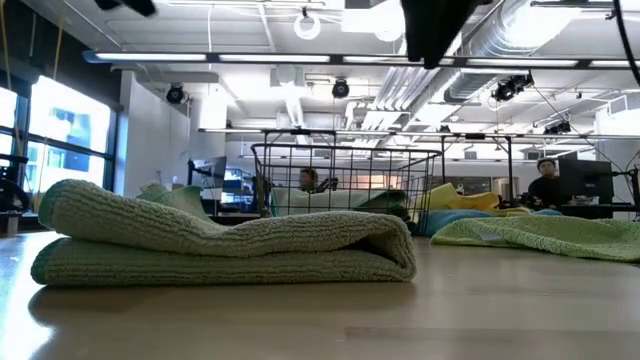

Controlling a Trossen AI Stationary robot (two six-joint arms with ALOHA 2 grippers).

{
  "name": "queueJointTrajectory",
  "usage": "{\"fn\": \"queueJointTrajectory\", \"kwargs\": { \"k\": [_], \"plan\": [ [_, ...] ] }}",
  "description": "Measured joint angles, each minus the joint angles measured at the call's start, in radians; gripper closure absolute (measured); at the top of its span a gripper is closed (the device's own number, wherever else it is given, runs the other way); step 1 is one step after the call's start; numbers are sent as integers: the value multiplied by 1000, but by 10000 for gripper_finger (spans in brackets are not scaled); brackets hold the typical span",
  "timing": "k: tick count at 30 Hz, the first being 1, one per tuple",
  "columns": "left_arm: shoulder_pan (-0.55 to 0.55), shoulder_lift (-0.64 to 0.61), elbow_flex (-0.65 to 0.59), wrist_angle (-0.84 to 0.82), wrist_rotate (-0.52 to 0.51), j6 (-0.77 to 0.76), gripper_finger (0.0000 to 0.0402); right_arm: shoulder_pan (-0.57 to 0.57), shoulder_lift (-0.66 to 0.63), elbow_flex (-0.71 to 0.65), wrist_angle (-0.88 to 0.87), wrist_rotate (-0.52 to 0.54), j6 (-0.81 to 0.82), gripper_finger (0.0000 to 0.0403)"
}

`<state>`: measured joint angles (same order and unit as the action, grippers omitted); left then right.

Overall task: Fold microfiber towels
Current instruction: Fold the light green towel

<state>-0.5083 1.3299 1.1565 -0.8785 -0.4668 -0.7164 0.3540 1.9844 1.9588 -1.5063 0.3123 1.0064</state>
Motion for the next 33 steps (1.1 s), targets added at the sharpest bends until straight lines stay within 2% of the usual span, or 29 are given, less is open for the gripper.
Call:
{"fn": "queueJointTrajectory", "kwargs": {
  "k": [4,6,11,16,21,27,33],
  "plan": [
    [67,81,-38,164,83,52,266,-12,-133,-242,114,-45,9,240],
    [95,131,-57,232,109,69,266,-13,-221,-394,244,-62,52,242],
    [157,287,-84,383,185,74,266,11,-411,-764,718,-81,181,242],
    [199,441,-82,496,263,44,266,44,-493,-1014,1092,-80,305,243],
    [222,551,-68,543,339,-7,266,88,-500,-1152,1303,-75,440,243],
    [252,603,-53,627,371,-56,266,133,-470,-1217,1491,-78,524,242],
    [326,629,-45,753,327,-102,266,147,-440,-1221,1571,-51,531,242]
  ]
}}
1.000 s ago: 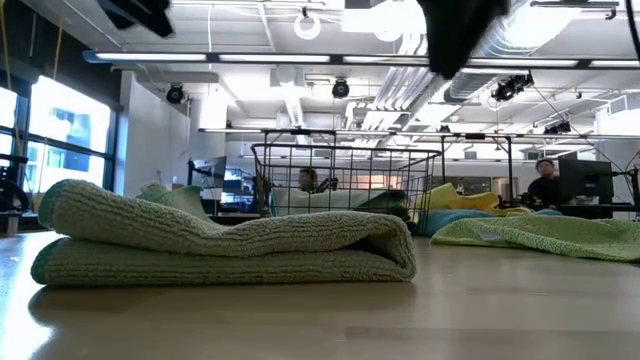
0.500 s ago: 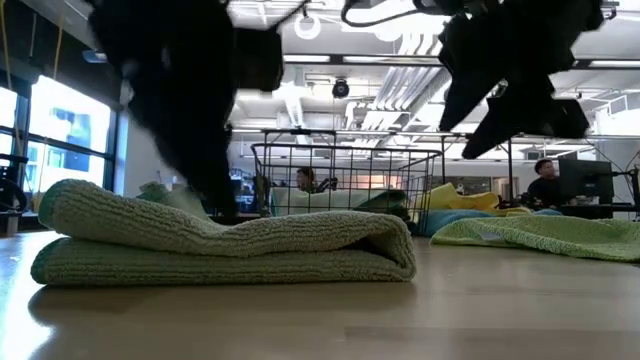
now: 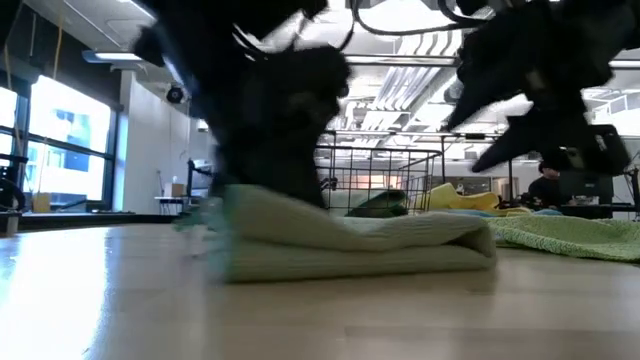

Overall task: Fold microfiber towels
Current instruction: Fold the light green towel

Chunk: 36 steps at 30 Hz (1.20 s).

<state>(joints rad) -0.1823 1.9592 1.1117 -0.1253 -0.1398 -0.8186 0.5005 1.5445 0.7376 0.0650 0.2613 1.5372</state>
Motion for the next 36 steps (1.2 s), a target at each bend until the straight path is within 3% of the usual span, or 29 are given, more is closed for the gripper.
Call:
{"fn": "queueJointTrajectory", "kwargs": {
  "k": [7,16,23,26,33,36],
  "plan": [
    [83,-10,23,11,-45,58,266,19,49,2,163,30,34,242],
    [93,-55,73,-18,139,221,266,28,165,7,148,246,36,242],
    [29,-96,71,-113,203,336,266,-19,220,10,10,232,-35,242],
    [-8,-96,69,-179,207,402,266,-44,207,11,-57,229,-192,242],
    [-73,-95,24,-111,117,535,266,-125,188,7,-83,208,-848,242],
    [-80,-95,24,-102,75,542,266,-165,188,7,-75,208,-981,242]
  ]
}}
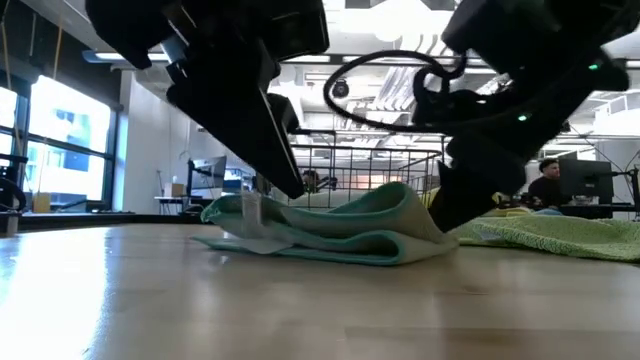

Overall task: Fold microfiber towels
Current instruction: Fold the light green towel

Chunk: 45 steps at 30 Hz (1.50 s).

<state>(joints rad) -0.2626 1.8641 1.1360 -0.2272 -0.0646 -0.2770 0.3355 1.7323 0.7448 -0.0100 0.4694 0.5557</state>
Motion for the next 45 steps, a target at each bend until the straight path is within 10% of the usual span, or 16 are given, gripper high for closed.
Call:
{"fn": "queueJointTrajectory", "kwargs": {
  "k": [5,10,16,22,30,45],
  "plan": [
    [2,0,0,-14,-35,-8,266,-26,-87,13,-15,-62,103,242],
    [17,0,0,-29,-34,3,266,-7,-178,32,-28,-74,570,242],
    [76,0,0,-49,-35,108,266,45,-118,39,-34,61,1025,242],
    [145,0,1,-52,-35,223,266,78,-13,39,-16,128,1136,242],
    [223,0,1,-99,-7,272,266,82,84,45,-11,99,843,242],
    [74,0,0,-113,116,13,266,66,73,43,-17,64,-445,242]
  ]
}}
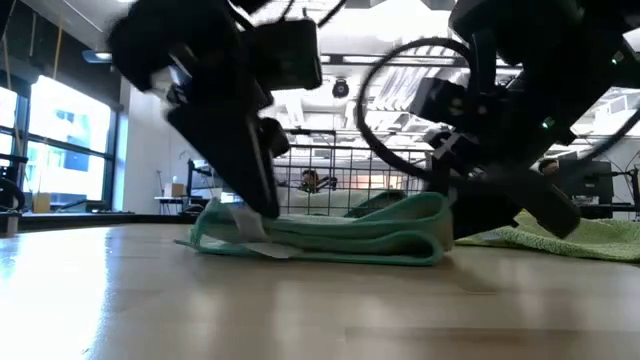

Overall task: Fold microfiber towels
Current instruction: Fold the light green towel, then stack the light green towel on top of the stacked towels into the wire basket

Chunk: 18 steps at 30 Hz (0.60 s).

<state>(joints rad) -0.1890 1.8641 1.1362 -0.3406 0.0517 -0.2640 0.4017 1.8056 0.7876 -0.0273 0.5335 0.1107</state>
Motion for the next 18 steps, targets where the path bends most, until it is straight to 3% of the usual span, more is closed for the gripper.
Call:
{"fn": "queueJointTrajectory", "kwargs": {
  "k": [3,6,9,14,18],
  "plan": [
    [-40,0,7,-11,-8,-23,266,-3,-35,20,-64,9,-30,242],
    [-64,-12,39,-41,-38,-24,266,4,-107,60,-105,-10,110,242],
    [-64,-21,67,-36,-64,6,266,25,-181,97,-107,-22,394,242],
    [-35,-40,78,-33,-139,89,266,36,-230,123,-112,-131,1002,242],
    [18,-24,76,-36,-158,156,266,72,-211,111,-126,-107,1273,242]
  ]
}}
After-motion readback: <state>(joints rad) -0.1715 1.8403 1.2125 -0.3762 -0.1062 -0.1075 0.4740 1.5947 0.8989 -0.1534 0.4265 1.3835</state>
